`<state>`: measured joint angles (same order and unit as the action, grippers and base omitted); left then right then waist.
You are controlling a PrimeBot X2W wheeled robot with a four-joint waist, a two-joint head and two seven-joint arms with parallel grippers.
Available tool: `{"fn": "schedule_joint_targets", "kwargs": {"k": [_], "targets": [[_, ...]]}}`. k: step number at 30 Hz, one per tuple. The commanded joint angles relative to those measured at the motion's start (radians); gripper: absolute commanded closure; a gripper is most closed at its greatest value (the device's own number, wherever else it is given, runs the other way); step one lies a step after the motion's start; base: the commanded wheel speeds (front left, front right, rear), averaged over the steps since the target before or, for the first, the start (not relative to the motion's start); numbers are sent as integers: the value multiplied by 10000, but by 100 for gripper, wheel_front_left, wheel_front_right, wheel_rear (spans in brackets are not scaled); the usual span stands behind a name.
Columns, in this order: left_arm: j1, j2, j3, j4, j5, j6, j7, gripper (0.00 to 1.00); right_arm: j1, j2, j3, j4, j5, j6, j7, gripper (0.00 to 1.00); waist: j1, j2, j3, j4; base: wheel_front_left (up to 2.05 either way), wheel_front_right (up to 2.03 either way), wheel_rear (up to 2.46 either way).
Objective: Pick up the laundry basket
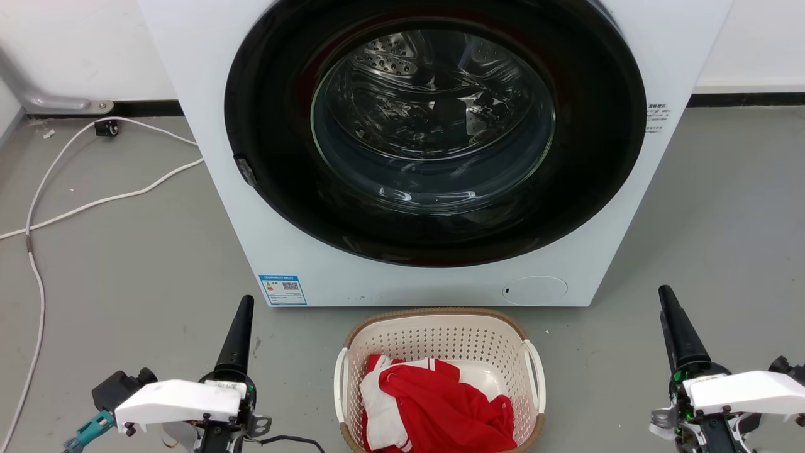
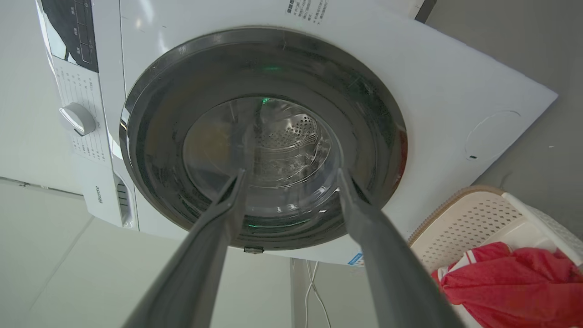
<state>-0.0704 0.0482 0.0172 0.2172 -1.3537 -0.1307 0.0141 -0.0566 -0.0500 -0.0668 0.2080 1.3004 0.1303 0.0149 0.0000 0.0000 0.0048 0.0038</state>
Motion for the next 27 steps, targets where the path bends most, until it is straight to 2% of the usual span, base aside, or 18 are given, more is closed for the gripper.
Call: {"fn": "schedule_joint_targets", "kwargs": {"k": [1,9,18,27], "targets": [[-196,36,-39,-233,377,0,-84,0,-53,-31,17,-248,-431,3,-100,0,0,0,0,1,0,0,0],[-92,26,-241,-471,2166,169,-405,0,118,-29,78,-568,-2624,3,-420,0,0,0,-6,-9,0,0,0],[-72,27,-543,-604,4068,421,-733,0,300,-27,65,-699,-4210,4,-744,0,0,0,-9,-8,0,0,0],[-49,28,-732,-692,5530,611,-1030,0,403,-25,135,-918,-5753,3,-932,0,0,0,5,-8,0,0,0]]}}
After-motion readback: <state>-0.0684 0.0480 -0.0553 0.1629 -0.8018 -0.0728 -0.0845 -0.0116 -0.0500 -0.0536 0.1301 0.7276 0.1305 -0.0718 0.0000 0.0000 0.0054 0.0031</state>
